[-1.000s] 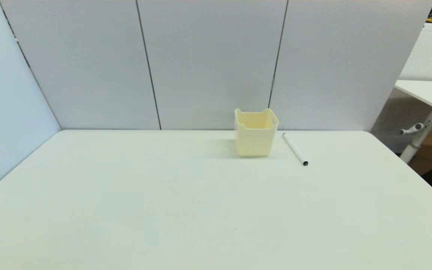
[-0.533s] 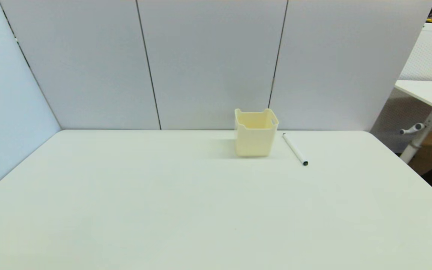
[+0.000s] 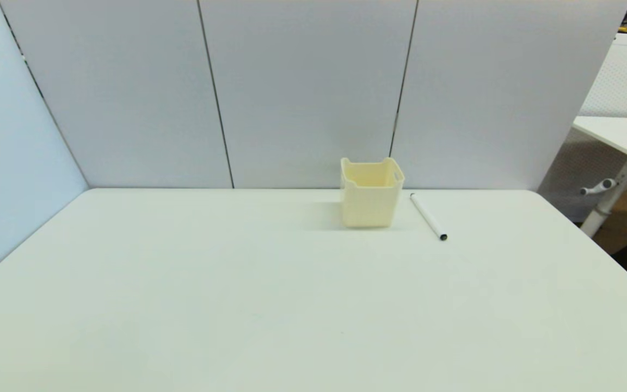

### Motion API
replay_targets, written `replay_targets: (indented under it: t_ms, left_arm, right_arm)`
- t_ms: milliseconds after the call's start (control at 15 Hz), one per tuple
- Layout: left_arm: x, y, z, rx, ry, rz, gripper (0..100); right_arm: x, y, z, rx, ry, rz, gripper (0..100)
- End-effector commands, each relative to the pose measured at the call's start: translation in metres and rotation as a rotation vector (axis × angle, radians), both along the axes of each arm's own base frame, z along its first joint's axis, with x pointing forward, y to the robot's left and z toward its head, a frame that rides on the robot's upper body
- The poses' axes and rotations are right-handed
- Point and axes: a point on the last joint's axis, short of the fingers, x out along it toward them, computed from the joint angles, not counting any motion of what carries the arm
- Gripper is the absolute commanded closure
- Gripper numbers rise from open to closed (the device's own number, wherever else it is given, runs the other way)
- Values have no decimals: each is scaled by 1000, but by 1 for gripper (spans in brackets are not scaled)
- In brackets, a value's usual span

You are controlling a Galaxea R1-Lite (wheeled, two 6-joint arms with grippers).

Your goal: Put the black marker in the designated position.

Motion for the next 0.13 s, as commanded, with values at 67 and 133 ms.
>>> replay_targets:
  t_ms: [67,133]
  left_arm:
    - [0,0,0,0,1,0,0]
    - [0,0,0,0,1,0,0]
  right_arm:
    - [0,0,-1,6,8,3,0]
    - [0,0,-1,8,12,3,0]
